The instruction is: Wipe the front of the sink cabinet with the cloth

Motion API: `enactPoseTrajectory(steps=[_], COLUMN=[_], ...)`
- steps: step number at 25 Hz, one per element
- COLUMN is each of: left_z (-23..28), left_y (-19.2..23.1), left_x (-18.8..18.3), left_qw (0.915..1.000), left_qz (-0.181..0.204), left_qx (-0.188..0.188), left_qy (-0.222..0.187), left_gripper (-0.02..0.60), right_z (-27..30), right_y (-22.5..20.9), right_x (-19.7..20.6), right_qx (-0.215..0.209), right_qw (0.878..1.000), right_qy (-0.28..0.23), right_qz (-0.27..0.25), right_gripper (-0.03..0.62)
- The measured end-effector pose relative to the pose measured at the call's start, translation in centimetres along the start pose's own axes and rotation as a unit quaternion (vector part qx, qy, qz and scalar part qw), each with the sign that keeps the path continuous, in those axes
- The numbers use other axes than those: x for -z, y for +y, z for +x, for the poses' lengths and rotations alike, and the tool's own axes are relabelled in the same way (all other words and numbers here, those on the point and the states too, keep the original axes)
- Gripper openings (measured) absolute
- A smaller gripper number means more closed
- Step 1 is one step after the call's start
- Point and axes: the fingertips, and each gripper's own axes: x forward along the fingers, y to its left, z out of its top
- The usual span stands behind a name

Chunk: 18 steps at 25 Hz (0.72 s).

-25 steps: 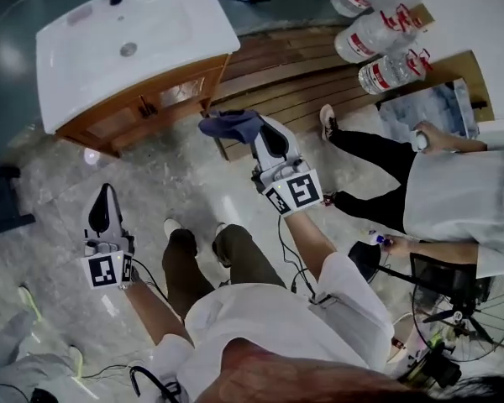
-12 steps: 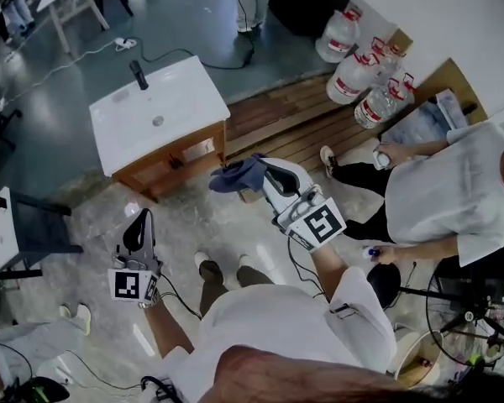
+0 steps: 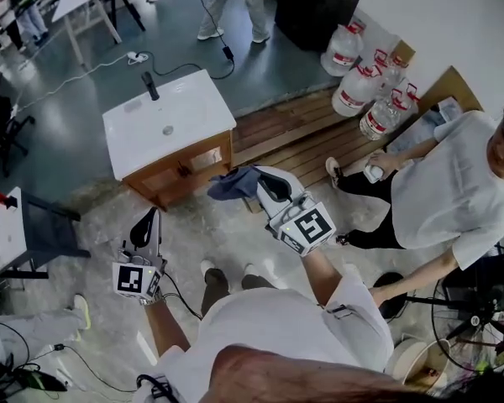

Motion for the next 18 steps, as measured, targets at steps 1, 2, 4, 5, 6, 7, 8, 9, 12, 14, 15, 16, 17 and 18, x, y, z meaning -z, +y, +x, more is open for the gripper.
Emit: enactPoseTrajectory(steps=[1,2,4,5,6,7,8,9,12,14,15,16,17,18], left_z=[-0.2,-0.4,-0.6,-0.7,-0.8,-0.9,-0.9,-1.0,-0.9,-0.9,-0.9,-0.9,-1.0,-1.1], left_y=[0.0,0.0,0.2,0.2,0.3,0.3,0.3,0.3,0.2,0.1,0.1,0.1,0.1,0.1], left_x=[-0.1,-0.2,-0.2,-0.2,-0.2,-0.1,-0.1,0.0,0.0,0.0,0.0,0.0,0.0,0.0], left_qw=[1.0,1.0,1.0,1.0,0.9999,0.9999,0.9999,0.9999,0.9999,0.9999,0.9999,0.9999,0.9999,0.9999], left_qz=[0.001,0.002,0.002,0.002,0.001,0.001,0.001,0.001,0.001,0.002,0.003,0.003,0.003,0.003], left_qx=[-0.002,-0.003,-0.008,-0.009,-0.01,-0.011,-0.012,-0.013,-0.013,-0.011,-0.011,-0.01,-0.01,-0.01], left_qy=[0.0,0.0,0.0,0.0,0.0,0.001,0.001,0.001,0.0,0.0,0.0,0.0,0.0,-0.001], left_gripper=[0.002,0.002,0.002,0.002,0.002,0.002,0.002,0.002,0.002,0.002,0.002,0.002,0.002,0.002], right_z=[0.0,0.1,0.2,0.3,0.3,0.4,0.4,0.4,0.3,0.3,0.3,0.2,0.2,0.2], right_y=[0.1,0.2,0.4,0.5,0.6,0.8,0.9,1.0,0.9,0.8,0.9,1.0,1.1,1.2], right_x=[0.0,0.1,0.2,0.3,0.4,0.5,0.5,0.6,0.5,0.4,0.4,0.4,0.4,0.4], right_qx=[0.0,-0.001,-0.002,-0.003,-0.004,-0.005,-0.006,-0.007,-0.006,-0.005,-0.004,-0.004,-0.003,-0.004], right_qw=[1.0,1.0,1.0,1.0,1.0,1.0,1.0,1.0,1.0,1.0,1.0,1.0,1.0,1.0], right_qy=[-0.002,-0.003,-0.002,0.0,0.002,0.004,0.005,0.005,0.004,0.002,0.0,-0.001,-0.001,0.0], right_qz=[0.003,0.006,0.01,0.01,0.009,0.009,0.009,0.01,0.011,0.012,0.014,0.016,0.017,0.017], right_gripper=[0.028,0.029,0.028,0.028,0.029,0.028,0.029,0.028,0.029,0.029,0.029,0.029,0.028,0.028])
